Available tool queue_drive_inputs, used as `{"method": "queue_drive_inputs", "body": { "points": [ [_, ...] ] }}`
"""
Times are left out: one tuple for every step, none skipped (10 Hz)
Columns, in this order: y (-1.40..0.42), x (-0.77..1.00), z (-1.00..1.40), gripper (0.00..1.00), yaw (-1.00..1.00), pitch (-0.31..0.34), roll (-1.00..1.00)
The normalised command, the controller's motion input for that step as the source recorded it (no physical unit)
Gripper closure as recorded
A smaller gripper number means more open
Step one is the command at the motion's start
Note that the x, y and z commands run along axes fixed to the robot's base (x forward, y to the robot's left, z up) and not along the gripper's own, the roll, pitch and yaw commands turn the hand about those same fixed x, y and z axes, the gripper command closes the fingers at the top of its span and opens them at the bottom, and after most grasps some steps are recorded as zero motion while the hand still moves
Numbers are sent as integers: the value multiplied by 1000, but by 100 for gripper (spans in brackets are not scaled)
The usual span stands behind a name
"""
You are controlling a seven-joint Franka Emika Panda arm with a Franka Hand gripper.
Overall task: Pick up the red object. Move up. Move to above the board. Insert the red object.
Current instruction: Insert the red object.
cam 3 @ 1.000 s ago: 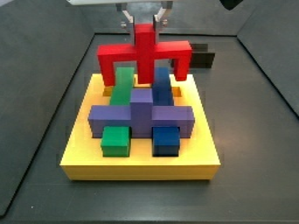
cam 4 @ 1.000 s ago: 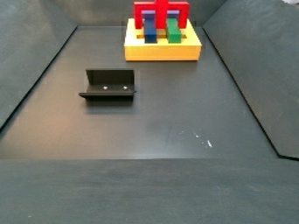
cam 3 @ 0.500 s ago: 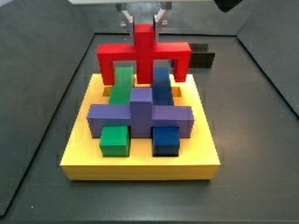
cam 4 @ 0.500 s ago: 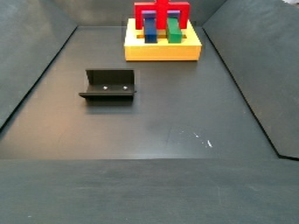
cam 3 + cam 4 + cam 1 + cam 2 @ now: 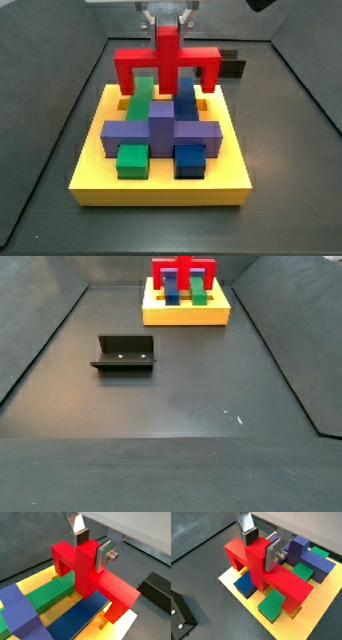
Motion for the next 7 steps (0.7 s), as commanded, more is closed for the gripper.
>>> {"method": "queue_drive_inputs", "body": {
  "points": [
    [63,-34,0,100,-40,0,-57],
    [0,0,246,100,0,56,0],
    [0,-46,69,100,0,0,-7],
    [0,-171,0,100,0,-34,-39],
    [0,-54,-43,100,0,-66,-47],
    [0,0,-169,100,0,-71,-17],
    [0,43,-169,100,0,-66,-41]
  ]
}}
